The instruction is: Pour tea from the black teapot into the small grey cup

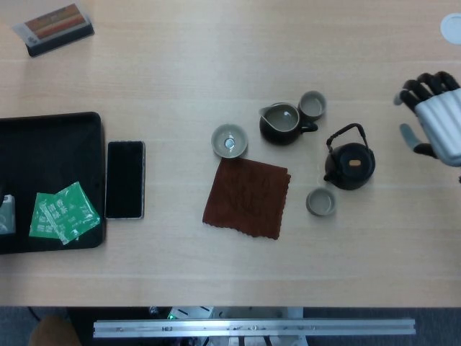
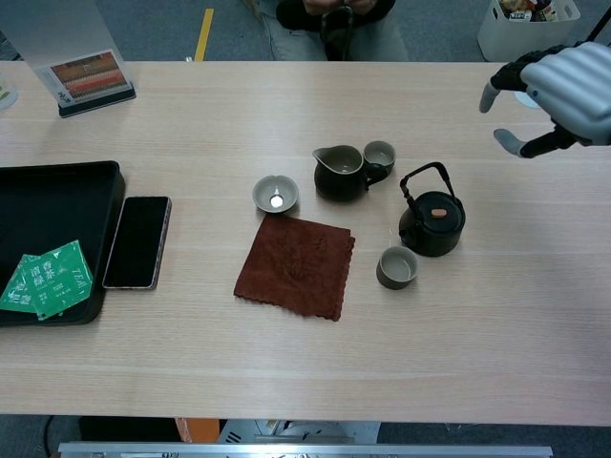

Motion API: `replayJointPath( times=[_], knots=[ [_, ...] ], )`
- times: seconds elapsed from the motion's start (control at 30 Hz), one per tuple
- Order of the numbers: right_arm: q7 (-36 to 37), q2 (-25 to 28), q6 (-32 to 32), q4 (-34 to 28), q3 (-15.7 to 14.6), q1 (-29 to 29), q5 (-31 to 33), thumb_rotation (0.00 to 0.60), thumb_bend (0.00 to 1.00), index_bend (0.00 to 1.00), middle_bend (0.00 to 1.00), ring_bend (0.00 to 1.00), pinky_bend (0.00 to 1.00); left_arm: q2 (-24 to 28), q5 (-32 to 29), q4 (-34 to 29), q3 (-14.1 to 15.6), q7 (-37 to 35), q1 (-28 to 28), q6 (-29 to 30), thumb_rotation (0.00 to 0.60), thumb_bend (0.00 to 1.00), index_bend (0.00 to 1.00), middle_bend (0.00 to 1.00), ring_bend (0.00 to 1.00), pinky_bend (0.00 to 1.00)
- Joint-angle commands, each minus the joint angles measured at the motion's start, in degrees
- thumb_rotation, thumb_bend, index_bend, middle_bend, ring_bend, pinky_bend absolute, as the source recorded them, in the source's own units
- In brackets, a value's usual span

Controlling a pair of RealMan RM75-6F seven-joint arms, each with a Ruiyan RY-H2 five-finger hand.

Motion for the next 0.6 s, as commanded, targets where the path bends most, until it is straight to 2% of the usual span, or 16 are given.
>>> replayJointPath(
  times=[0.03,0.3,0.6],
  knots=[
    [-1.5,2.9,7.2,-3.0,-1.1,-6.3,-1.0,0.502,0.39,0.36,0.32,0.22,0.23,0.1,1.2,-1.0,0.1,0.5,-0.5,0.7,0.6,0.39,0.27,0.29,0.23,0.21],
    [0.2,6.8,13.4,-4.2,-3.4,-14.1,-2.2,0.503,0.39,0.36,0.32,0.22,0.23,1.2,3.4,-4.3,0.8,2.6,-0.2,3.0,0.6,0.39,0.27,0.29,0.23,0.21],
    [2.0,7.5,16.1,-4.5,-3.1,-18.1,-5.1,0.502,0.39,0.36,0.32,0.22,0.23,1.5,2.8,-5.9,1.2,4.4,0.3,3.4,0.6,0.39,0.27,0.29,0.23,0.21]
  ],
)
